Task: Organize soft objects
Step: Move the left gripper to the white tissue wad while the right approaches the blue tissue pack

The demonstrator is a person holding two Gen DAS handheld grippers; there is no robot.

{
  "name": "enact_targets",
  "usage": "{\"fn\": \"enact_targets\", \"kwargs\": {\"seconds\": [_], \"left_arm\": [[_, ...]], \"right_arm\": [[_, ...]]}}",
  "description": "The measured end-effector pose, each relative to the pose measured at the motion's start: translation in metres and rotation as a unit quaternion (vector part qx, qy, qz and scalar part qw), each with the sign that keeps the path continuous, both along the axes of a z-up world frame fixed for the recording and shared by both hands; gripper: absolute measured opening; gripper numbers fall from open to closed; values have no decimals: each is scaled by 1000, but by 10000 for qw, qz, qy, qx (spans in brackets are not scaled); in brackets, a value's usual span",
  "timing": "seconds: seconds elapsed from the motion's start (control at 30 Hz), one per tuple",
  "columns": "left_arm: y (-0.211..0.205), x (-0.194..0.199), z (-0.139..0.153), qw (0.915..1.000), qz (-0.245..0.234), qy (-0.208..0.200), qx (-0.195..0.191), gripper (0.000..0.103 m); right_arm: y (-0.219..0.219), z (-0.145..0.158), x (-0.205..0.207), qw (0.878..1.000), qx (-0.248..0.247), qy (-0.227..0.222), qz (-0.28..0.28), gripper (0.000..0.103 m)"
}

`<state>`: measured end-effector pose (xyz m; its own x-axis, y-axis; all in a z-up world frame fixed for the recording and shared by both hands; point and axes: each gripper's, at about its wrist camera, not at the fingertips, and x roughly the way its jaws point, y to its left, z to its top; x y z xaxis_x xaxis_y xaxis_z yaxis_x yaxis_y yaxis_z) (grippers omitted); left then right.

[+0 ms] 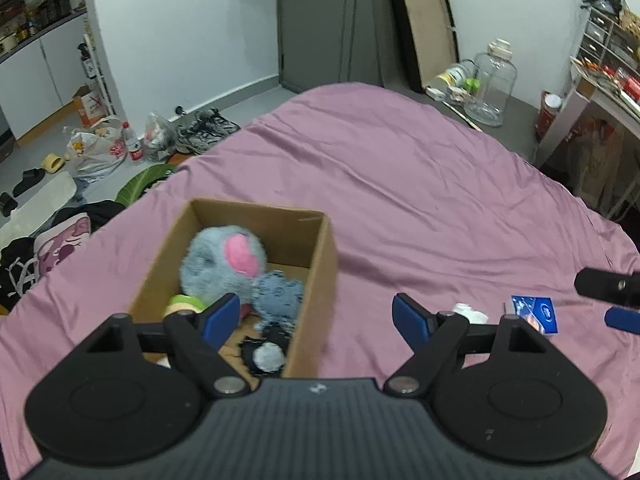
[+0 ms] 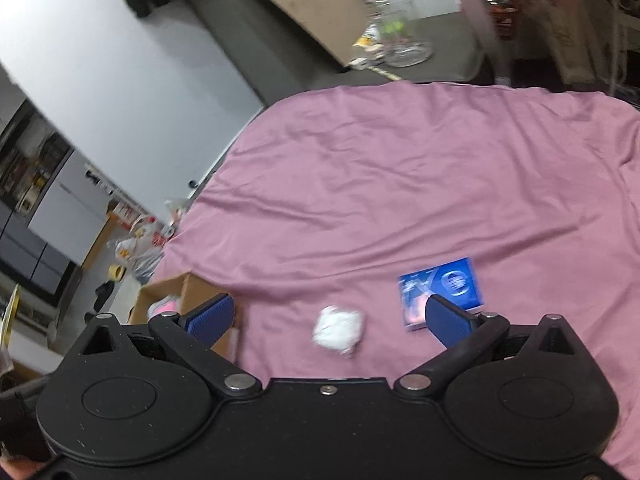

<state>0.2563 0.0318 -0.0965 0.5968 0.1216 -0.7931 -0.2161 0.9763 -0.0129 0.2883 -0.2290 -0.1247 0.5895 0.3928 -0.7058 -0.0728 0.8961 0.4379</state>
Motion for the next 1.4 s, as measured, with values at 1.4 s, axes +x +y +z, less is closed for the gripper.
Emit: {"fn": "enact_targets", "kwargs": {"seconds": [1.4], "left_arm": [[-112, 74, -120, 9905, -941, 728, -683, 51]], "right_arm": [[-31, -64, 63, 9972, 12, 692, -297, 103]]}}
